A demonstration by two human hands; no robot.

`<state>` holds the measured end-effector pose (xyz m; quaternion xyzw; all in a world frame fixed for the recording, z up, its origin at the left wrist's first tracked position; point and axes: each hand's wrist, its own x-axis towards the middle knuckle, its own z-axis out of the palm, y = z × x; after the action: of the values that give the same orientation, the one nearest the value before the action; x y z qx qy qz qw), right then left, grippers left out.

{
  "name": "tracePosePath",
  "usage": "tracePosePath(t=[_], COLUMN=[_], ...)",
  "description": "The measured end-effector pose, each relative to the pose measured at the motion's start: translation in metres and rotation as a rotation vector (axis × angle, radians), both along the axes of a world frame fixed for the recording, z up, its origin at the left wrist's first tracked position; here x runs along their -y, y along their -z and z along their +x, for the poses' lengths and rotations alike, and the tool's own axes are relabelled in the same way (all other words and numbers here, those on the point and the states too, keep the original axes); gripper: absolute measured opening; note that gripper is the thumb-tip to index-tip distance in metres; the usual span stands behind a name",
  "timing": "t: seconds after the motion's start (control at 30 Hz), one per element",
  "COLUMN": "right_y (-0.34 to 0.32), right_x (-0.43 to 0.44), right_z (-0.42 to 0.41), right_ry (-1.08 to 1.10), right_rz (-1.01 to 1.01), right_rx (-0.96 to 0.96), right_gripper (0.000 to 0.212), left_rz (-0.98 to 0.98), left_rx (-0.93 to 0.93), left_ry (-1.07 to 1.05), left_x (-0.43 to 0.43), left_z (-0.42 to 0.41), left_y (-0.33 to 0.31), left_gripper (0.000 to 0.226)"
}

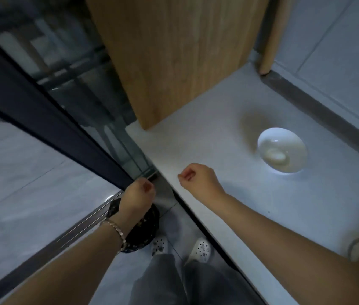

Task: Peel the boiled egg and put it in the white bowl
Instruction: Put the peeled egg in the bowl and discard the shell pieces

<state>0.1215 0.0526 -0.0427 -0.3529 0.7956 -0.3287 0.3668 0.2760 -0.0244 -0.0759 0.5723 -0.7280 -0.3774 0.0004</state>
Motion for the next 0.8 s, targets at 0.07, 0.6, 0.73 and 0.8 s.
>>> tracePosePath(t=[0.07, 0.6, 0.73, 0.8], right_y=[0.008, 0.06, 0.058, 0.056], right_x=[0.02, 0.089, 0.078, 0.067], right_z=[0.04, 0.179, 0.173, 0.161], right_ry=[-0.119, -0.457, -0.553, -0.596], right_rz=[0.05, 0.525, 0.567, 0.58], right_rx=[0.007, -0.196, -0.234, -0.198], right_gripper=[0.01, 0.029, 0.017, 0.045], left_rz=[-0.021, 0.095, 0.07, 0.05], left_rx=[0.046, 0.191, 0.204, 0.19], left_ry=[-0.077, -0.254, -0.13, -0.021], left_x=[0.004, 0.037, 0.043, 0.047], left_z=[0.036, 0.197, 0.183, 0.164], left_y=[0.002, 0.021, 0.019, 0.017], left_gripper=[0.008, 0.009, 0.016, 0.012])
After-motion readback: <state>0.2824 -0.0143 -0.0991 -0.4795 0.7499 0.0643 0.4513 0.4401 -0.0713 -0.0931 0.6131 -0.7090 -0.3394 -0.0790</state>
